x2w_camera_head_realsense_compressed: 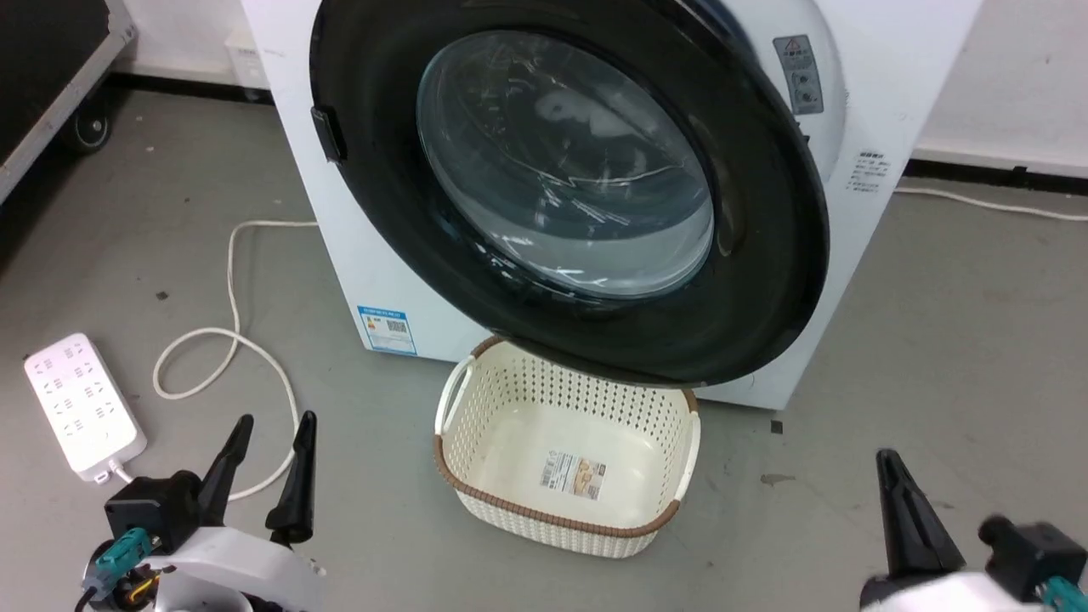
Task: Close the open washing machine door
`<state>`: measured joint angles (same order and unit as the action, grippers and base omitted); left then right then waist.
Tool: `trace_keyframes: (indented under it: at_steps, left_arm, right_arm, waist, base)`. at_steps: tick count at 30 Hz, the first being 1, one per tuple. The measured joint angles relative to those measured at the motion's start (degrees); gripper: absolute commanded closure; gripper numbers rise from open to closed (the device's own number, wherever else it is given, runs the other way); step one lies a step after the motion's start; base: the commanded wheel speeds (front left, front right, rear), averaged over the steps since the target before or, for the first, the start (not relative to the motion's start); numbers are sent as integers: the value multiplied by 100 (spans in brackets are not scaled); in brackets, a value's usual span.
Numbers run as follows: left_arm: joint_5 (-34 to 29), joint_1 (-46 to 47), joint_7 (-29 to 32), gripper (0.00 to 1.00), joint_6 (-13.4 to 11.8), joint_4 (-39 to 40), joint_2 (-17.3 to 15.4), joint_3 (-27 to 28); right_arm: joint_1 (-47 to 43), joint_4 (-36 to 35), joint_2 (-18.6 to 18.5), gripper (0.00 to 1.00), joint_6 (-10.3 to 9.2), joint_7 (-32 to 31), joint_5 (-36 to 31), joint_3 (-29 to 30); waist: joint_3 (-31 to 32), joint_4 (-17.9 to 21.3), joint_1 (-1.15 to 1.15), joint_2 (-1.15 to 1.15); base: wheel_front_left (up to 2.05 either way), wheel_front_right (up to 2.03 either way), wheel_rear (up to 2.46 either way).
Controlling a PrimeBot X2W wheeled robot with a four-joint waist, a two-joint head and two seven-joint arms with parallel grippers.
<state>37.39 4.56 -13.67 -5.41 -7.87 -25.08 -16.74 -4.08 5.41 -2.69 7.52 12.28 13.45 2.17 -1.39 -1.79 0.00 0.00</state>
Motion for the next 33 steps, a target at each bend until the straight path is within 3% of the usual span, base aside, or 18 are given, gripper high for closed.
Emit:
trace_keyframes:
  at_steps: [6, 17, 22, 33]
  left_arm:
    - [-46, 3, -51, 0, -20, 242, 7, 107]
    - [-220, 214, -100, 0, 104, 619, 10, 299]
    - [-312, 389, -100, 0, 235, 661, 59, 413]
    - [-411, 563, -101, 0, 563, 656, 330, 668]
  right_arm:
    - [799, 312, 1, 100, 1, -235, -205, -129]
    - [2444, 1664, 1, 100, 1, -110, -533, 14]
    - [3069, 2224, 2, 100, 1, 30, -733, 365]
    - [4027, 2538, 18, 100, 5, 154, -1365, 1252]
  waist:
    - [-219, -63, 1, 0]
    - [-792, -382, 1, 0]
    - [-1104, -608, 2, 0]
    - [-1549, -851, 1, 0]
  base:
    - [0, 0, 0]
    - [0, 0, 0]
    - [0, 0, 0]
    - [0, 0, 0]
